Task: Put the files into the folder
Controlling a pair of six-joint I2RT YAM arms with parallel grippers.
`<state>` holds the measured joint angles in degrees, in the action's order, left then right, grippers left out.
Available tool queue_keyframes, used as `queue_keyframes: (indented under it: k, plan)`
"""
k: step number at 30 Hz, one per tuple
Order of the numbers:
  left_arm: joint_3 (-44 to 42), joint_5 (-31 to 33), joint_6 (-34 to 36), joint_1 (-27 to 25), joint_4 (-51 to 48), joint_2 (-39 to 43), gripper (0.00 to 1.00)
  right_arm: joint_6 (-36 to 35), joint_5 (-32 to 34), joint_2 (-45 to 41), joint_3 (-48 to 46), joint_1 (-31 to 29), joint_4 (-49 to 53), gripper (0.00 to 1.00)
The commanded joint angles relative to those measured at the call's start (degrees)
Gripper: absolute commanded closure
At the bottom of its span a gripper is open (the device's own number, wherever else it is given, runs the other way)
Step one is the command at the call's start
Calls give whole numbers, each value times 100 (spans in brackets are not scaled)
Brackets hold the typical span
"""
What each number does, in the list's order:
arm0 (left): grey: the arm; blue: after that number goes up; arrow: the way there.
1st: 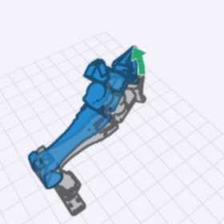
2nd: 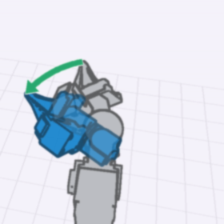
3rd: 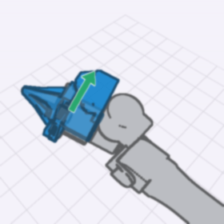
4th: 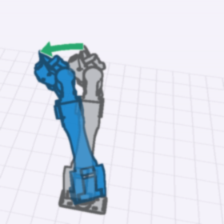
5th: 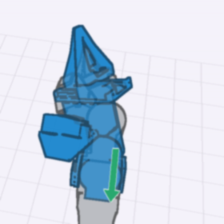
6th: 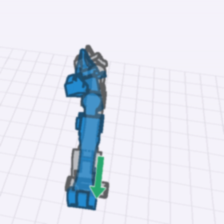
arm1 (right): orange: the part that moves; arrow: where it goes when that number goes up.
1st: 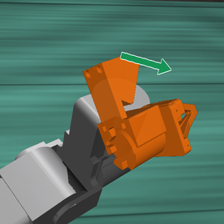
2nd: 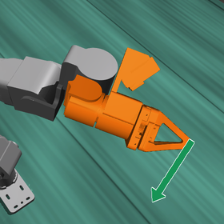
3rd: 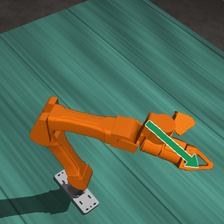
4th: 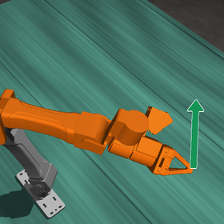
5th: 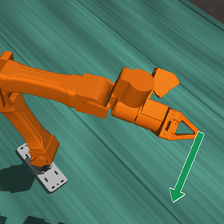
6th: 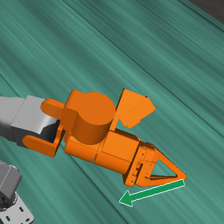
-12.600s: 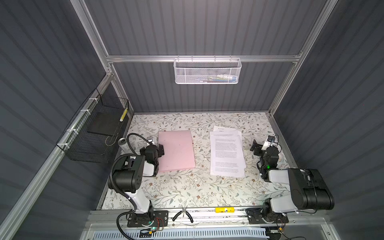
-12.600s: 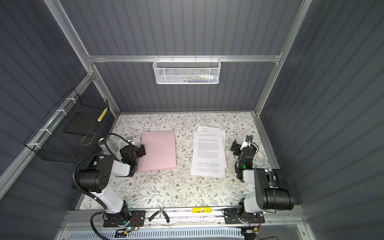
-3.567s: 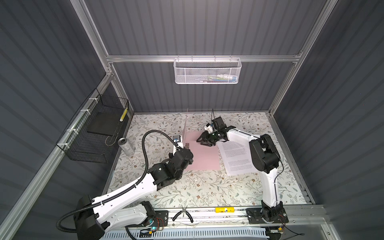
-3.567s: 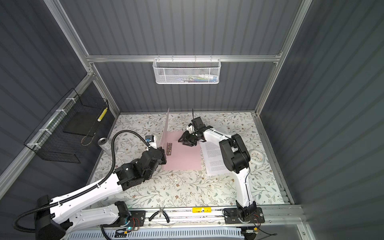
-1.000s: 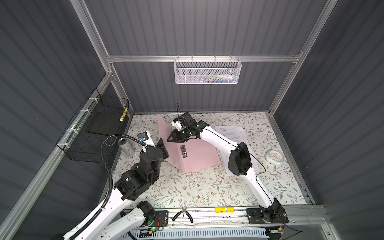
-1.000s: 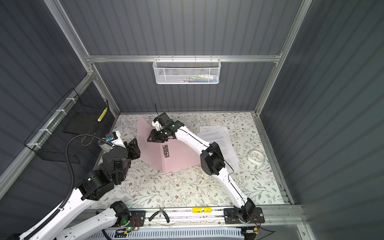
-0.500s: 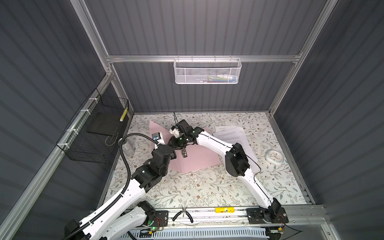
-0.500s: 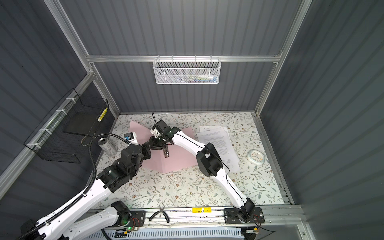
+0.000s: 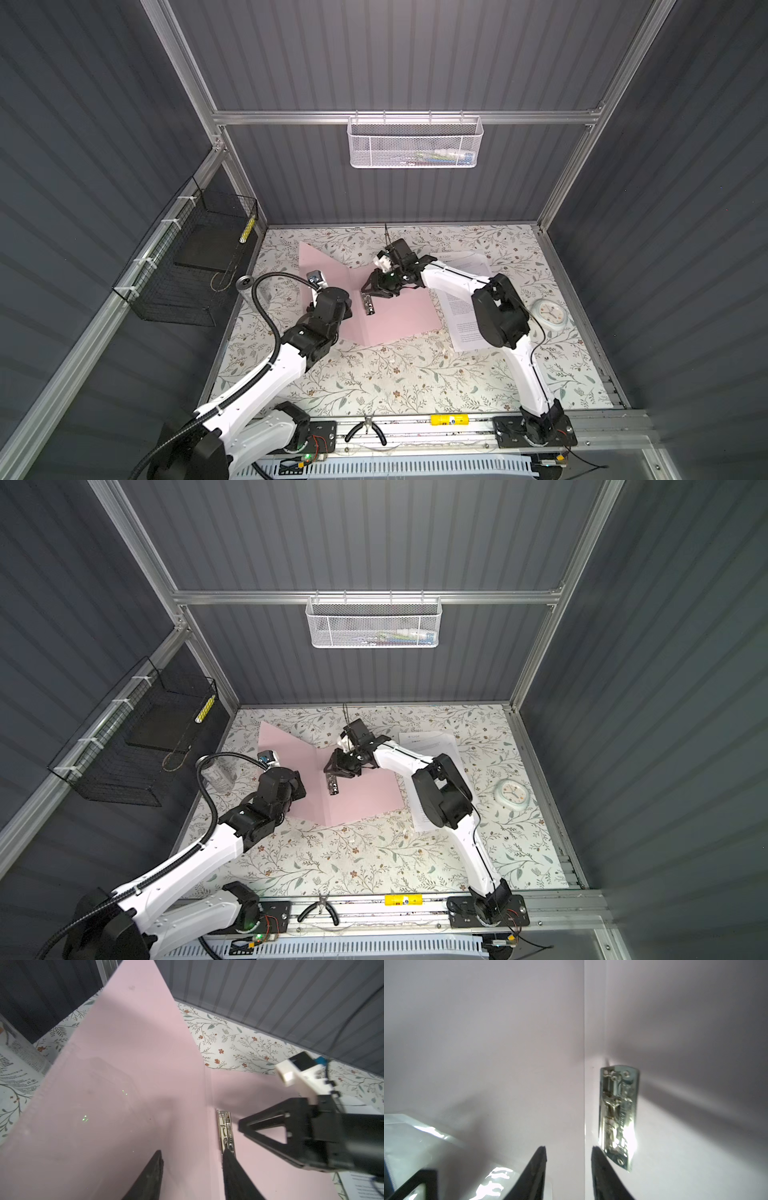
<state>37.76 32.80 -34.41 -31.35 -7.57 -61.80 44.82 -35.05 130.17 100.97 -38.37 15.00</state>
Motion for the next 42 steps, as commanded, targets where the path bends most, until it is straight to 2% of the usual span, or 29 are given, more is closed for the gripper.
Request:
queue_keyframes:
  k: [1, 9, 19, 37, 40, 42]
  plan:
    - [25, -157, 176, 185, 406, -289, 52, 287, -186, -281, -727, 240, -702, 61]
    - [6, -580, 611, 671, 1025, -1085, 54, 396, -279, -963, -2245, 709, -1347, 61]
    - [117, -806, 886, 1182, 1548, -1959, 55, 564, -506, -1412, -3360, 968, -1606, 62]
    - [559, -1443, 918, 1422, 2311, -3479, 59, 554, -586, -1801, -4196, 1043, -1588, 68]
    - [758, -1789, 936, 1422, 2329, -3602, 59, 560, -595, -1943, -4230, 1049, -1576, 68]
    - [875, -2129, 936, 1417, 2363, -3673, 54, 542, -590, -2081, -4226, 1049, -1550, 67]
